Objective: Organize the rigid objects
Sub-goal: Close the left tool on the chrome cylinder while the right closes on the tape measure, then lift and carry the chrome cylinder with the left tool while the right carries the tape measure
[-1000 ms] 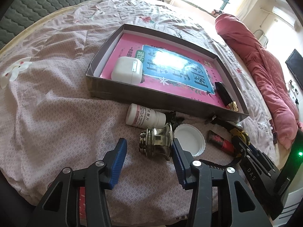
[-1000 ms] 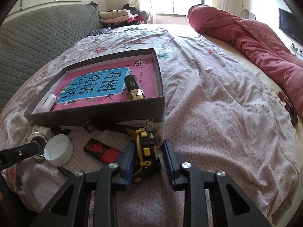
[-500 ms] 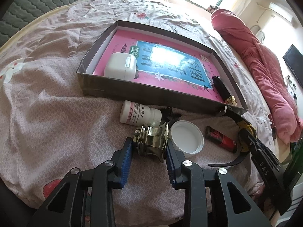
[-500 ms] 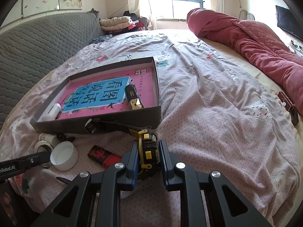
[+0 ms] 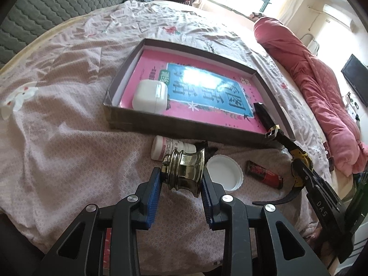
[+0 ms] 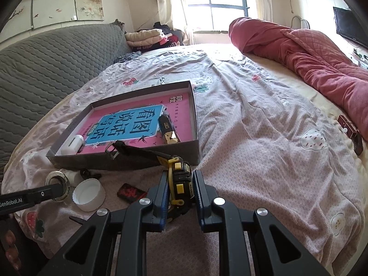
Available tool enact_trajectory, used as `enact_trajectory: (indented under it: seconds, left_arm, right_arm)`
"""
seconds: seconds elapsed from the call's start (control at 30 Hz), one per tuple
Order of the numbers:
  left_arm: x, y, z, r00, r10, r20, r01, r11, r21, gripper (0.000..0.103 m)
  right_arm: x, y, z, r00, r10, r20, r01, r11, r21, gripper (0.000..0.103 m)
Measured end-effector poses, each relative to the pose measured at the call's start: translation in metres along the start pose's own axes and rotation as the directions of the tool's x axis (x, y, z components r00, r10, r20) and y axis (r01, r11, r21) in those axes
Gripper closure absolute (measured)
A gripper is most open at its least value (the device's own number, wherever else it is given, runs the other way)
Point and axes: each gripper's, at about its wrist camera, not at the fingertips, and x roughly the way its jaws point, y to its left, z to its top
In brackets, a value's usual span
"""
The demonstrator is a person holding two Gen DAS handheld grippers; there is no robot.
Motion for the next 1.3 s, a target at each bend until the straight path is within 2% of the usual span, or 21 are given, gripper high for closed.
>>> enact_trajectory:
  seconds: [0.47, 1.3]
  left_arm:
    - [-0.017, 0.000, 0.002, 0.999, 0.003, 0.036, -0.003, 1.000, 0.016, 0.069]
    - [-0.038, 0.003, 0.006, 0.994, 0.030, 0.107, -0.037, 0.997, 0.069, 0.069]
  right_arm:
    - [-0.022, 0.002, 0.003, 0.998, 0.021, 0.065, -0.020, 1.000, -0.011, 0.084]
    - [-0.032, 0.021, 0.008, 0.993, 0.048, 0.104, -0.044, 0.998, -0.040, 0.084]
